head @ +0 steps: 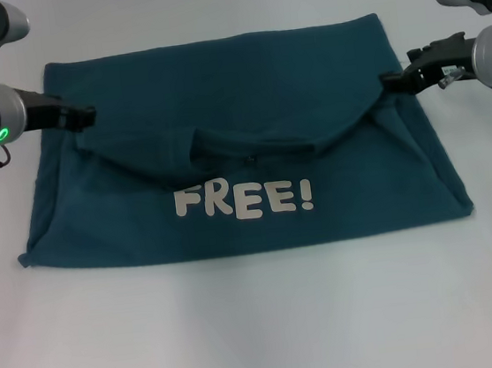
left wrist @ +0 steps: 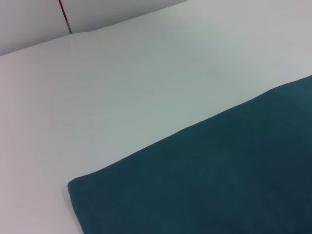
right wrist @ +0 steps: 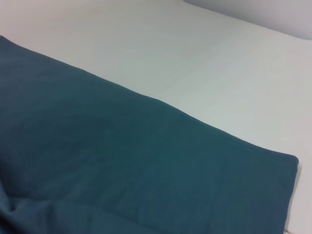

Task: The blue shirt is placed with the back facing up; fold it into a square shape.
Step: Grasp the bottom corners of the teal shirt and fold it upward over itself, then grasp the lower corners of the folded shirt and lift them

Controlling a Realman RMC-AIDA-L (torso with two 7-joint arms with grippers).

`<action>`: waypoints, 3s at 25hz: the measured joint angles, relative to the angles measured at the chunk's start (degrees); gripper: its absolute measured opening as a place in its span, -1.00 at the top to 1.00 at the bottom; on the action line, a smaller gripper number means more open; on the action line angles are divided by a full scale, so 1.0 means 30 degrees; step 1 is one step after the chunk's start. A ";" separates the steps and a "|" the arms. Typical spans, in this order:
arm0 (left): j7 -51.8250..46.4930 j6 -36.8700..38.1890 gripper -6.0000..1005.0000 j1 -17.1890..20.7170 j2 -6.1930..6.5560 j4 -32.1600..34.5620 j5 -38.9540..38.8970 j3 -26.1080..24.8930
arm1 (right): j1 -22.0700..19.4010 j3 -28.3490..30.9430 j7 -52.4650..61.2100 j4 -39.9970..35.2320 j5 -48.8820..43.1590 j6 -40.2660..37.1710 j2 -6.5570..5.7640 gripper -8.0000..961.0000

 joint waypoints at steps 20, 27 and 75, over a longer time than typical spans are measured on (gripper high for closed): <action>-1.0993 1.5927 -0.81 0.1301 0.1649 0.6217 0.2964 -0.0667 | -0.2443 -0.0268 0.3099 -0.7759 -0.2775 -0.6495 0.0660 -0.93; -1.2660 1.6061 -0.81 0.1372 0.1614 0.5548 0.2958 -0.1726 | -0.2472 -0.0883 0.3063 -0.7830 -0.2841 -0.6549 0.0682 -0.93; -1.3432 1.1802 -0.66 0.0868 0.1481 0.0453 0.2951 -0.1792 | -0.3361 -0.2548 0.3489 -0.8349 -0.3044 -0.6604 0.0661 -0.92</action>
